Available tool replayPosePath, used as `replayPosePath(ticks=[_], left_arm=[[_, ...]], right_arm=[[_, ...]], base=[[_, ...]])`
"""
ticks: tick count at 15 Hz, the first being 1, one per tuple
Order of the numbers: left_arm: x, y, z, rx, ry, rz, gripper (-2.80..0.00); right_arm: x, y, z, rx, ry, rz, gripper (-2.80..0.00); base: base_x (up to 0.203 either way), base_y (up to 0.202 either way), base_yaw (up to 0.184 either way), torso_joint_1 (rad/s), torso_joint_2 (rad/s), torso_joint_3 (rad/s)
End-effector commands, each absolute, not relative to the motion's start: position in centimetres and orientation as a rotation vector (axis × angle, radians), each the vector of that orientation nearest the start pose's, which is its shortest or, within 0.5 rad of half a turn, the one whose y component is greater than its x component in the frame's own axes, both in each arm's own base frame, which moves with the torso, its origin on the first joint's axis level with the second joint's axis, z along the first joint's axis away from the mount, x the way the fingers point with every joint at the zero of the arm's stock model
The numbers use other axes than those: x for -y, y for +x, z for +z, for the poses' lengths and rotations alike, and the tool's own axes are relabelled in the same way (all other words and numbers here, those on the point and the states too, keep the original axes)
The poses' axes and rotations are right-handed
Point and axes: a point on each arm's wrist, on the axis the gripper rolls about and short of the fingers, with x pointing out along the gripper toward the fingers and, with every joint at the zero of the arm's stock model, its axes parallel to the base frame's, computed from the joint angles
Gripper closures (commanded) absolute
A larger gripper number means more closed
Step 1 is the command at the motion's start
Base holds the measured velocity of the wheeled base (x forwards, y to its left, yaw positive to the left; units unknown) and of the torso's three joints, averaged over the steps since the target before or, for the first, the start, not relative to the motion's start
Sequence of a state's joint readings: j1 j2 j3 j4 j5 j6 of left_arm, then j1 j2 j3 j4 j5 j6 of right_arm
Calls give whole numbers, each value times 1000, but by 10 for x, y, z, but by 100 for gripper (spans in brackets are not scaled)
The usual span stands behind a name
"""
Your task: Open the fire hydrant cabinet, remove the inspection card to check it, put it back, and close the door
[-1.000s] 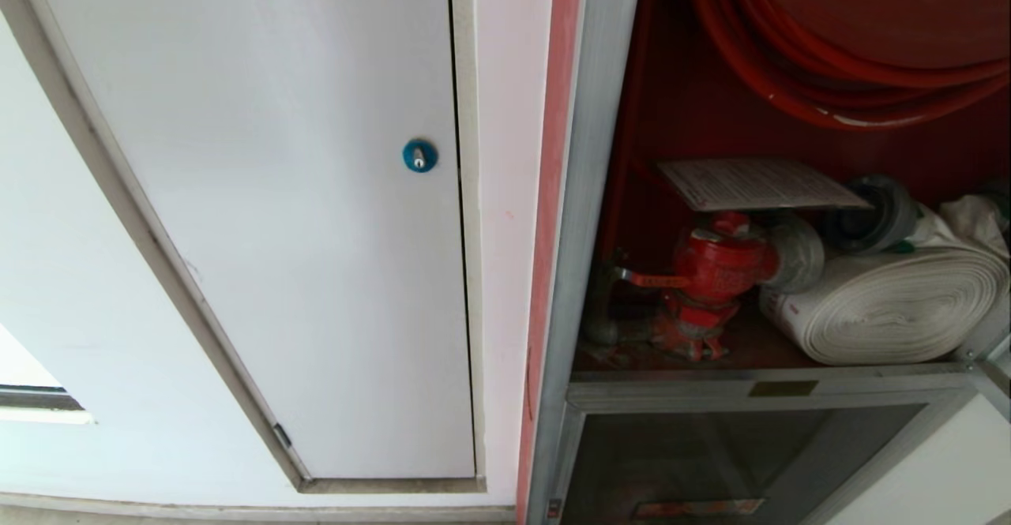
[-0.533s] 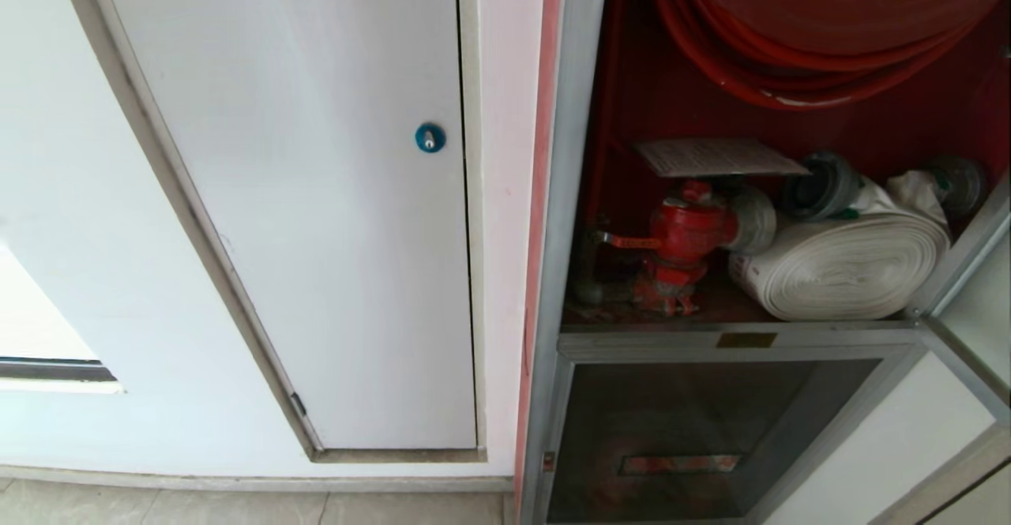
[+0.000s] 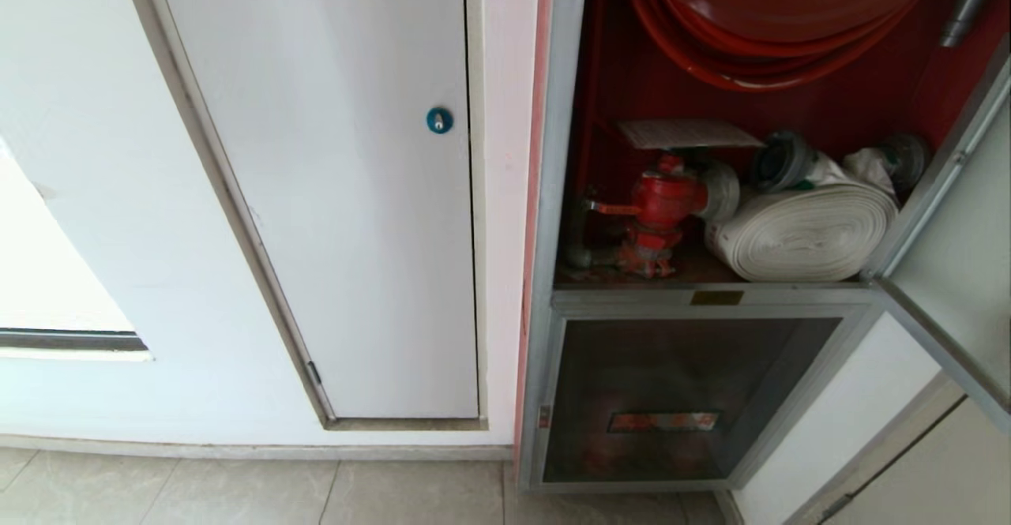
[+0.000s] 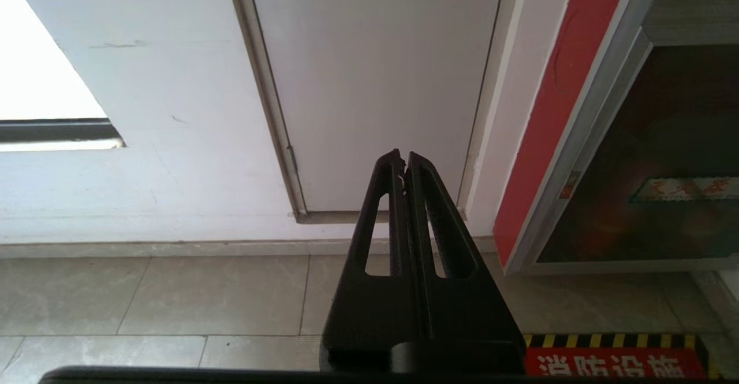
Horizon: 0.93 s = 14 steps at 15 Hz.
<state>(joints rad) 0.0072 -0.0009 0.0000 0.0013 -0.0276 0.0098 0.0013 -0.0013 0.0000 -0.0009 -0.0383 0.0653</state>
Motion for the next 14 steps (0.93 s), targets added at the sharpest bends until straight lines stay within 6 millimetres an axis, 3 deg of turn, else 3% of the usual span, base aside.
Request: replayPosePath(ticks=[1,9,14], left_arm=[[1,-23,75,-1,10,-20,0],[1,-23,75,-1,9,-20,0],[1,-23,75,-1,9,-20,0]], right_arm=[[1,-23,76,3,66,-37,0],[1,-23,76,3,66,-37,0],[1,-23,76,3,64,-37,0]], base=[[-201,0,1,2,2,3],[-196,0,1,1,2,3],[-25,0,1,5,1,-1]])
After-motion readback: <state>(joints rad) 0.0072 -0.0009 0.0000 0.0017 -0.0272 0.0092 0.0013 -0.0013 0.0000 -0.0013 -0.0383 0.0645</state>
